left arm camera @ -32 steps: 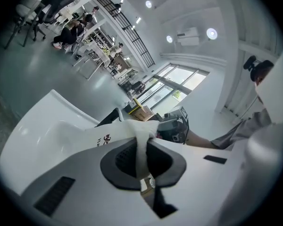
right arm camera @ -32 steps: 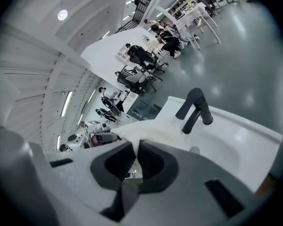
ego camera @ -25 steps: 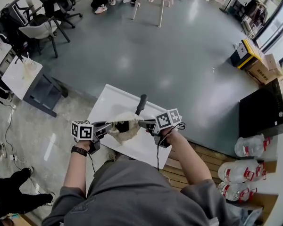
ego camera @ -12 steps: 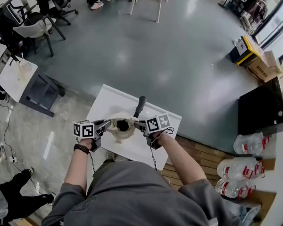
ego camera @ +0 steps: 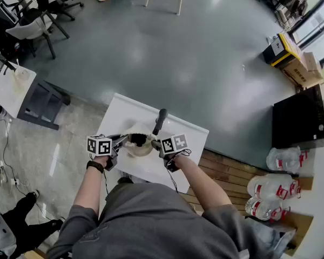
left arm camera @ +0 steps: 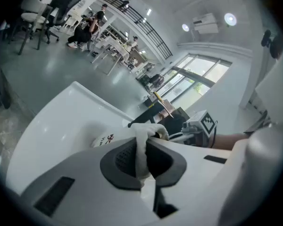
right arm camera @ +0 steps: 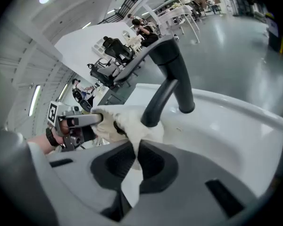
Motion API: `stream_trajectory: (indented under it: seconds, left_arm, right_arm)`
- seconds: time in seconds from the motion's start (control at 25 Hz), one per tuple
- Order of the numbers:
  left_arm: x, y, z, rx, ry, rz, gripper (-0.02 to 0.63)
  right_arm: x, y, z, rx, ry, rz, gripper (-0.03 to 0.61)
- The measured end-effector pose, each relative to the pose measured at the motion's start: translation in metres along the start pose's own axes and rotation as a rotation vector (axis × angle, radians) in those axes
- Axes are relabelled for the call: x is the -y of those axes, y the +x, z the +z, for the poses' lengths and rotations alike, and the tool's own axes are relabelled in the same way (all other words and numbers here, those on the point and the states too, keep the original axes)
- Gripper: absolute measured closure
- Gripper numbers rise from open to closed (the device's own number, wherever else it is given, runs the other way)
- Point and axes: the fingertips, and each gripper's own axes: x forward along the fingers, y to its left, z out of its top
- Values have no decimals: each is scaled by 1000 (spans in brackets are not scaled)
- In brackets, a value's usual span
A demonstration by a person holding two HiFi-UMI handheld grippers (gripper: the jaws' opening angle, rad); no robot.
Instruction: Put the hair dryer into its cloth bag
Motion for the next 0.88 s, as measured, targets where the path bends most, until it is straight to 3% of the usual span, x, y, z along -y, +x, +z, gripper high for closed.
stream_trajectory:
  seconds: [0.24, 0.6, 0.68, 0.88]
  left_arm:
    - [24, 21, -47, -240, 97, -97, 609]
    - [39, 47, -109, -502, 156, -152, 609]
    - [43, 54, -118, -533, 177, -156, 609]
    - [58, 81, -115, -490, 292, -129, 594]
  right_arm:
    - [16, -2, -18, -66, -69, -73, 565]
    - [21, 9, -59, -143, -46, -68, 565]
    - [27, 13, -67, -149, -19, -76, 565]
    - [69, 6, -73, -94, 139, -148, 565]
